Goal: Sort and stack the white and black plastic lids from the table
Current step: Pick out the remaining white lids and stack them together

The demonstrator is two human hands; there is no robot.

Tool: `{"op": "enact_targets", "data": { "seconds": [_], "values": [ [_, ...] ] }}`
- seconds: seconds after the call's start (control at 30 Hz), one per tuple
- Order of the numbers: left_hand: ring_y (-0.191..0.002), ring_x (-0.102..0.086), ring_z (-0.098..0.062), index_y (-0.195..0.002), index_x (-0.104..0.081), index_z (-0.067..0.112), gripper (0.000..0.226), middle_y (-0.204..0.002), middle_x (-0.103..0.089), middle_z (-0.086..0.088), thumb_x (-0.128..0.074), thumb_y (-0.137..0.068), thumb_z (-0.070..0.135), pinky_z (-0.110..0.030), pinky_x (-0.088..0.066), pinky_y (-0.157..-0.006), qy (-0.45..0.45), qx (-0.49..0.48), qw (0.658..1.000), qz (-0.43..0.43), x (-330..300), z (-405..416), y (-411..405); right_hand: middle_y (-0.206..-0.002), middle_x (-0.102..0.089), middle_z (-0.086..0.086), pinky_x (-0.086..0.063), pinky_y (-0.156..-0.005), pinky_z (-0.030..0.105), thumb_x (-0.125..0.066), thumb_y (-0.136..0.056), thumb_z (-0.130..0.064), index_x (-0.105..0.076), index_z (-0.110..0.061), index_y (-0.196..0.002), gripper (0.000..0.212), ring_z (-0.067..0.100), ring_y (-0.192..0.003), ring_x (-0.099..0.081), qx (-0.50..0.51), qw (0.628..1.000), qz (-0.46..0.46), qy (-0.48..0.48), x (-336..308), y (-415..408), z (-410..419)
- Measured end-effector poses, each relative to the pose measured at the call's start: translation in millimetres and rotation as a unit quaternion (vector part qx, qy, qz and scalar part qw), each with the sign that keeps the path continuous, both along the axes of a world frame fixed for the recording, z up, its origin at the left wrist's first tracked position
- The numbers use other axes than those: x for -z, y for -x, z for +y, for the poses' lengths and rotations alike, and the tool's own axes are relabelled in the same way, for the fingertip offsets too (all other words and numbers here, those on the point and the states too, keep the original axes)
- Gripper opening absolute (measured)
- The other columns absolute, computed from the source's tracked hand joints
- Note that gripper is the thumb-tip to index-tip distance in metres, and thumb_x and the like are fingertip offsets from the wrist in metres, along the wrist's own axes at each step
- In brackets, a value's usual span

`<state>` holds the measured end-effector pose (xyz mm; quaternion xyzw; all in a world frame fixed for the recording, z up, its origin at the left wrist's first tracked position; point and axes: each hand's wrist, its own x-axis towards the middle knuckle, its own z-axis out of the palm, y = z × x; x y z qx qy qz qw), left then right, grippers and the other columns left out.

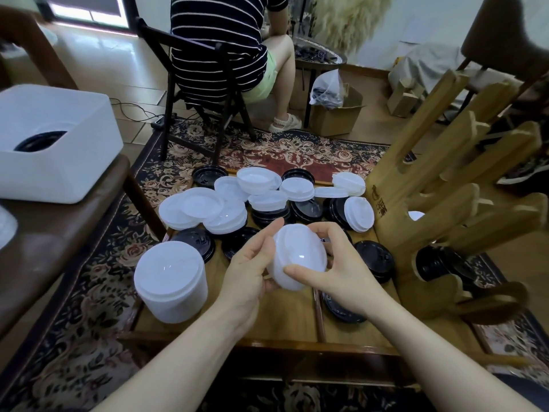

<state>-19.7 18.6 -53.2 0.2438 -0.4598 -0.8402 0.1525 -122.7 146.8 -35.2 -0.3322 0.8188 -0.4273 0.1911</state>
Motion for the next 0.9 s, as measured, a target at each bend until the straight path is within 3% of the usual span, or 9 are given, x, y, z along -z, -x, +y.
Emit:
{"op": "enact_targets", "data": {
  "seconds": [0.13, 0.27, 0.43, 0.67, 0.9],
  "values": [
    [-0.109, -0.070, -0.025, -0.124, -0.067, 0.032, 0.031, -0.123, -0.072, 0.000, -0.047, -0.104, 0.020, -0.038, -0.062, -0.072, -0.009, -0.004, 1.000, 0.007, -2.4, 0.0, 0.6, -0.122, -0.054, -0.023, -0.055, -0.091, 0.032, -0.079, -0.059, -0.057, -0.047, -0.036, -0.123, 0.075, 0.002, -0.113, -0.058, -0.013, 0.996, -0.074, 0.048, -0.7, 3.1, 0.5],
    [-0.107, -0.071, -0.024, -0.125, -0.066, 0.032, 0.031, -0.120, -0.073, 0.005, -0.047, -0.104, 0.020, -0.040, -0.062, -0.074, -0.009, -0.008, 1.000, 0.019, -5.1, -2.3, 0.4, -0.125, -0.058, -0.014, -0.055, -0.087, 0.030, -0.079, -0.062, -0.051, -0.050, -0.029, -0.126, 0.074, 0.005, -0.111, -0.062, -0.013, 0.985, -0.140, 0.097, -2.1, 5.1, -1.0],
    [-0.107, -0.071, -0.022, -0.127, -0.064, 0.031, 0.032, -0.120, -0.073, 0.005, -0.046, -0.105, 0.016, -0.039, -0.063, -0.070, -0.034, -0.015, 0.999, 0.031, -7.3, -4.4, 0.4, -0.128, -0.060, -0.003, -0.053, -0.093, 0.034, -0.079, -0.064, -0.047, -0.052, -0.023, -0.127, 0.073, 0.011, -0.112, -0.064, 0.025, 0.970, -0.202, 0.132, -3.5, 9.3, -2.6],
    [-0.110, -0.070, -0.023, -0.135, -0.059, 0.027, 0.034, -0.124, -0.071, 0.003, -0.048, -0.103, 0.020, -0.040, -0.063, -0.073, -0.029, -0.008, 0.999, 0.028, -7.8, -3.3, 0.5, -0.125, -0.062, -0.006, -0.054, -0.088, 0.030, -0.075, -0.071, -0.035, -0.052, -0.023, -0.125, 0.060, 0.008, -0.108, -0.065, 0.023, 0.972, -0.200, 0.122, -3.5, 7.5, -2.6],
    [-0.116, -0.067, -0.025, -0.132, -0.060, 0.028, 0.034, -0.131, -0.067, 0.001, -0.051, -0.102, 0.017, -0.047, -0.060, -0.085, -0.025, -0.003, 0.999, 0.036, -6.0, 0.0, 1.3, -0.121, -0.061, -0.010, -0.054, -0.082, 0.023, -0.084, -0.067, -0.049, -0.051, -0.029, -0.119, 0.065, 0.002, -0.107, -0.063, 0.049, 0.984, -0.139, 0.098, -3.1, 3.7, -4.0]
  ]
}}
